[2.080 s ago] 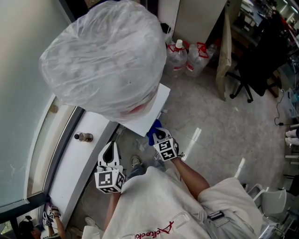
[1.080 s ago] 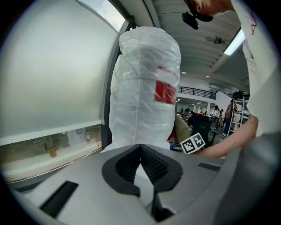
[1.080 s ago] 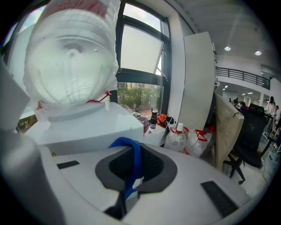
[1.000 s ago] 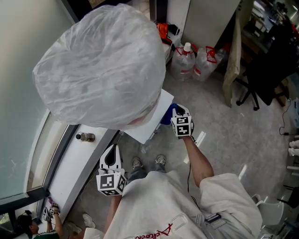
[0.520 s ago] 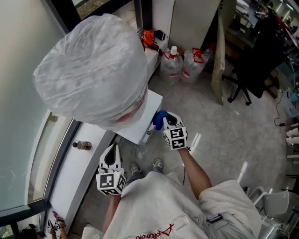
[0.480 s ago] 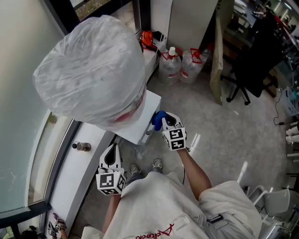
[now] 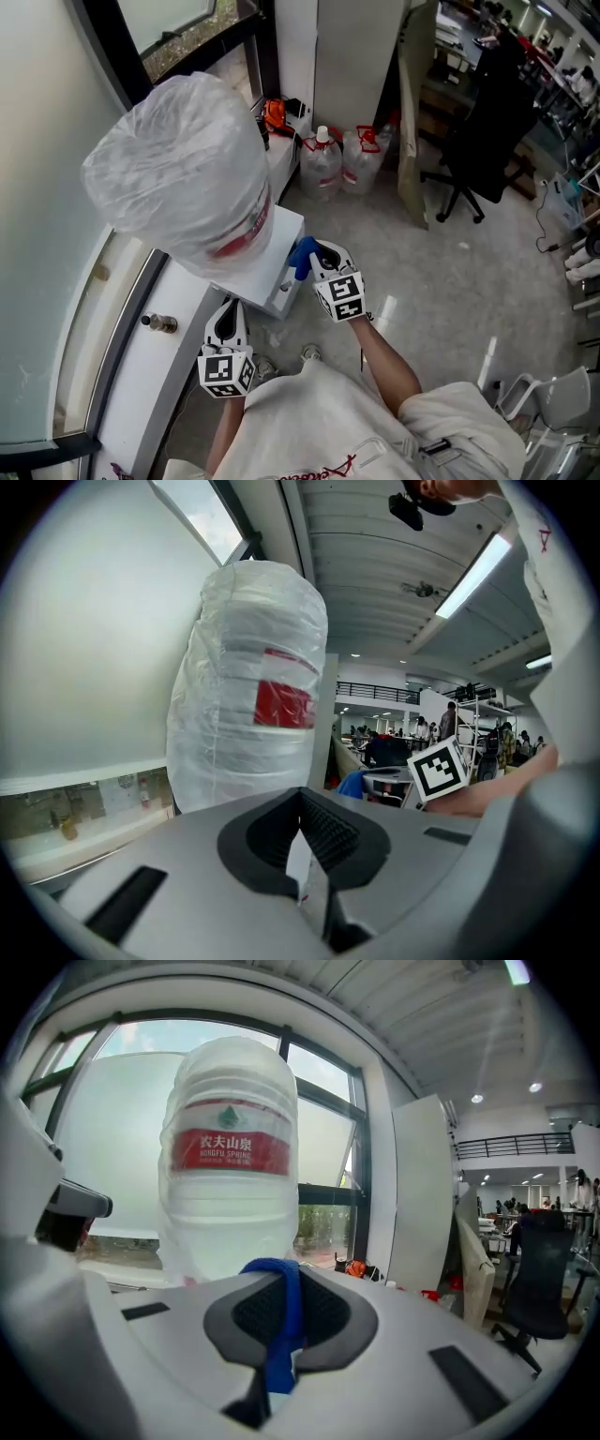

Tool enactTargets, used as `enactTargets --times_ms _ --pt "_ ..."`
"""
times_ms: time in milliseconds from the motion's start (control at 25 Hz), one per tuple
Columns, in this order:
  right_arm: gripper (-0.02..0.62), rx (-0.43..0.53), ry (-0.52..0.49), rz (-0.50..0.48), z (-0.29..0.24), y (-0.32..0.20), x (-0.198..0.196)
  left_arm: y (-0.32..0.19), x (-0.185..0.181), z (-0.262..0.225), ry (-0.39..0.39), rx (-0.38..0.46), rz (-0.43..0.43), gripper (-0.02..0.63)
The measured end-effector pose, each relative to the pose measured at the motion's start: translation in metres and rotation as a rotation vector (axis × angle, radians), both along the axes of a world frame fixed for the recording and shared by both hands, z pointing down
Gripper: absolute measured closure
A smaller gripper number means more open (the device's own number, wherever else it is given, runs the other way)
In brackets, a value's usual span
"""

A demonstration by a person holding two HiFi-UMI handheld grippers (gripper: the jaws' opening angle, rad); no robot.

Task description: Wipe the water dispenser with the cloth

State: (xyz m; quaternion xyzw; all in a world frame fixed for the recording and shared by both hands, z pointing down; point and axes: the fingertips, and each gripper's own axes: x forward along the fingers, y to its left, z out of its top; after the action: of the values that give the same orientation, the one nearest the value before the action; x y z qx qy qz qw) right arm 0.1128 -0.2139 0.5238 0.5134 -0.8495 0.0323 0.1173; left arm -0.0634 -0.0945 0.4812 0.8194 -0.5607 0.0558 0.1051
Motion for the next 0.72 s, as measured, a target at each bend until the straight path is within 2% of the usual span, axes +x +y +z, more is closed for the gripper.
enactTargets --times_ms 200,400,720 --pt "0.572 0.018 -0.015 -0.010 -0.009 0.026 0.003 0.012 0.008 0.003 0.004 0.003 -0.011 0.595" --pt "0.572 0.036 -0.025 -0.001 -0.015 0.060 0.006 0.021 0.016 0.000 -0.005 0.009 0.015 0.595" --pt "0.572 0.033 -0.059 0.048 -0.022 0.152 -0.005 0.067 0.013 -0.003 0.006 0.031 0.068 0.595"
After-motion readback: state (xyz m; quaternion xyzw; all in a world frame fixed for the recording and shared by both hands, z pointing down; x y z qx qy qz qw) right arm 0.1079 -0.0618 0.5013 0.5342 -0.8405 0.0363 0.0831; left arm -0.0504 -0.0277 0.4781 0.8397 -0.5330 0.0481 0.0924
